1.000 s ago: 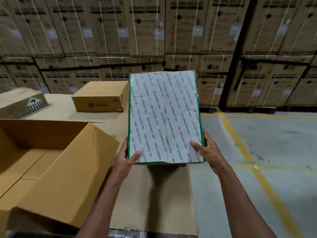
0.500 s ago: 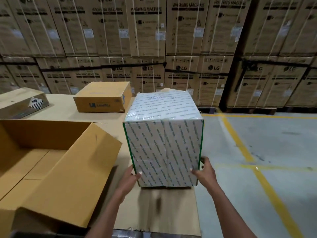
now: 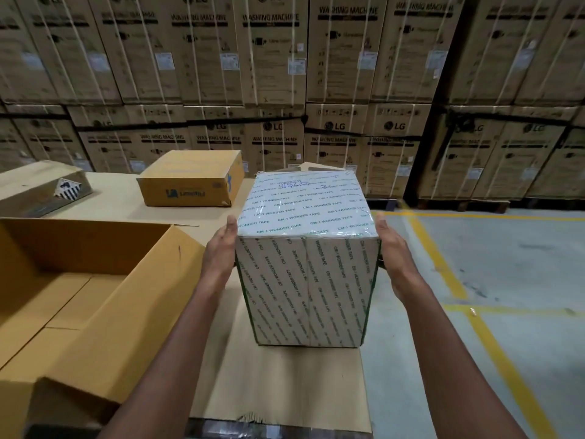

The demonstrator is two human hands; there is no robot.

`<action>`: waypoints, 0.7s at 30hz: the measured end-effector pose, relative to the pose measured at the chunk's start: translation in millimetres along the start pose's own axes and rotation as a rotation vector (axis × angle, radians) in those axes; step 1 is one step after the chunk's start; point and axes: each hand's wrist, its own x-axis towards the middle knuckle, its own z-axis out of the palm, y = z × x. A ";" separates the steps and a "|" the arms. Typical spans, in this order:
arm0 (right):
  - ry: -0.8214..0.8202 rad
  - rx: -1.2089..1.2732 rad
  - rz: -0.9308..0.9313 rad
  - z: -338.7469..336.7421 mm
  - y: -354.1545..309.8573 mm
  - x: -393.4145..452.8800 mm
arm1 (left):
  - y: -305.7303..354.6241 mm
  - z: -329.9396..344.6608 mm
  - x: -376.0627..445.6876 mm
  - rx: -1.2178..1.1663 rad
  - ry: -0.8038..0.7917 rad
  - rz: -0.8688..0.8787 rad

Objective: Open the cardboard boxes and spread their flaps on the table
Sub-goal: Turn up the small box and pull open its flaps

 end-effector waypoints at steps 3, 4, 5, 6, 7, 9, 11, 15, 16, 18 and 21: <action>0.051 -0.036 -0.027 5.4 -4.6 -8.0 | -4.5 0.0 -1.8 -0.029 0.044 -0.024; 0.070 -0.037 -0.037 5.4 -2.6 -9.5 | -6.3 -0.9 -2.7 -0.046 0.043 -0.023; 0.074 -0.029 -0.045 4.8 -1.4 -11.3 | -8.3 -2.6 -3.1 -0.068 0.034 -0.019; 0.064 -0.011 -0.055 3.2 -0.4 -12.0 | -9.7 -4.5 -3.5 -0.084 0.022 -0.015; 0.043 0.011 -0.062 1.2 -0.4 -13.3 | -10.9 -6.1 -4.3 -0.094 0.008 -0.003; -0.003 0.045 -0.075 -2.4 -1.3 -14.7 | -13.9 -8.4 -5.9 -0.112 -0.025 0.038; -0.049 0.065 -0.108 -5.3 -0.6 -13.7 | -16.3 -8.0 -8.2 -0.139 -0.051 0.065; -0.134 0.171 -0.140 -10.9 22.9 -2.4 | -34.1 -5.9 -12.4 -0.212 -0.076 0.092; -0.140 0.204 -0.130 -11.8 34.7 -0.4 | -42.5 -4.4 -15.5 -0.232 -0.087 0.084; -0.110 0.253 -0.096 -13.1 59.9 -0.1 | -62.1 0.9 -23.7 -0.248 -0.100 0.069; -0.053 0.278 -0.055 -17.4 93.5 -8.5 | -91.4 6.5 -32.8 -0.238 -0.085 0.060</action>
